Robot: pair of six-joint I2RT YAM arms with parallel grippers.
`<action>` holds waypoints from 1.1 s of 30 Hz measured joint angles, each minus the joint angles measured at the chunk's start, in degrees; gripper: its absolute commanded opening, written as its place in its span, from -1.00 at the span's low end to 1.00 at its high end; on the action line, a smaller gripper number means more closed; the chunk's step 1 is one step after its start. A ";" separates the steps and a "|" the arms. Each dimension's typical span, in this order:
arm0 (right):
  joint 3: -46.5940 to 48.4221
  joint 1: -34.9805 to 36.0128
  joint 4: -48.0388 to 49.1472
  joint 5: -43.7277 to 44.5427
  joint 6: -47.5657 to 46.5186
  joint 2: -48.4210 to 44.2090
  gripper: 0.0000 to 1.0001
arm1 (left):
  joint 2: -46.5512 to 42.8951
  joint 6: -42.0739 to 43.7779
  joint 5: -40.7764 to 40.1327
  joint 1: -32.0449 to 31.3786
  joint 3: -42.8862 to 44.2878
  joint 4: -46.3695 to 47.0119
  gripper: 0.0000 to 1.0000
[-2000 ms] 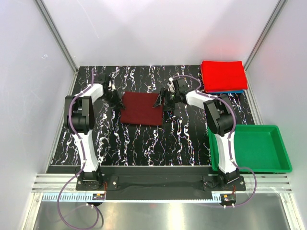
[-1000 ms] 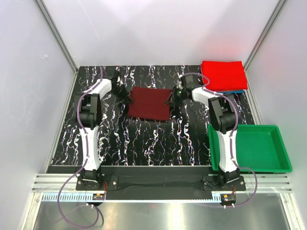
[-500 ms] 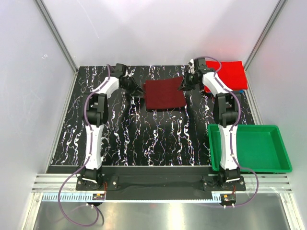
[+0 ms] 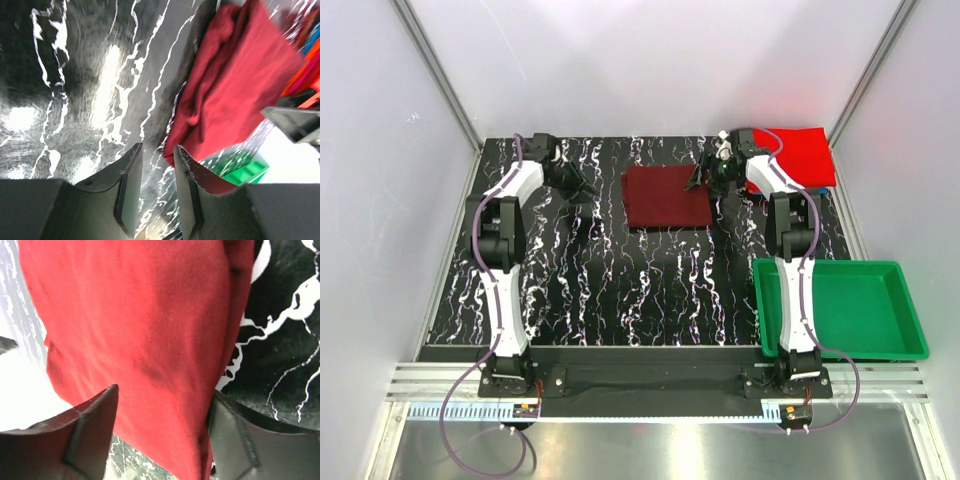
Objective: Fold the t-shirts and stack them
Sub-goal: Neatly place the folded tshirt to the corner
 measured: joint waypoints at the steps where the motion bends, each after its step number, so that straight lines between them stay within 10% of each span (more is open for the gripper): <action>1: -1.18 -0.07 1.07 -0.50 0.11 -0.61 0.56 | 0.00 0.50 -0.02 -0.17 -0.33 -0.31 -0.30; 21: -9.31 -2.25 10.10 -7.58 3.37 -2.03 -0.05 | 2.21 1.38 3.45 -5.46 0.48 3.61 -0.33; 27: -9.31 -1.95 9.66 -6.08 4.04 -1.36 -0.94 | 2.21 1.86 3.32 -5.40 0.48 3.54 -0.35; 33: -3.52 -1.53 1.70 -1.49 2.67 -1.16 -1.00 | 1.46 4.68 2.08 -4.70 -0.94 1.46 -0.35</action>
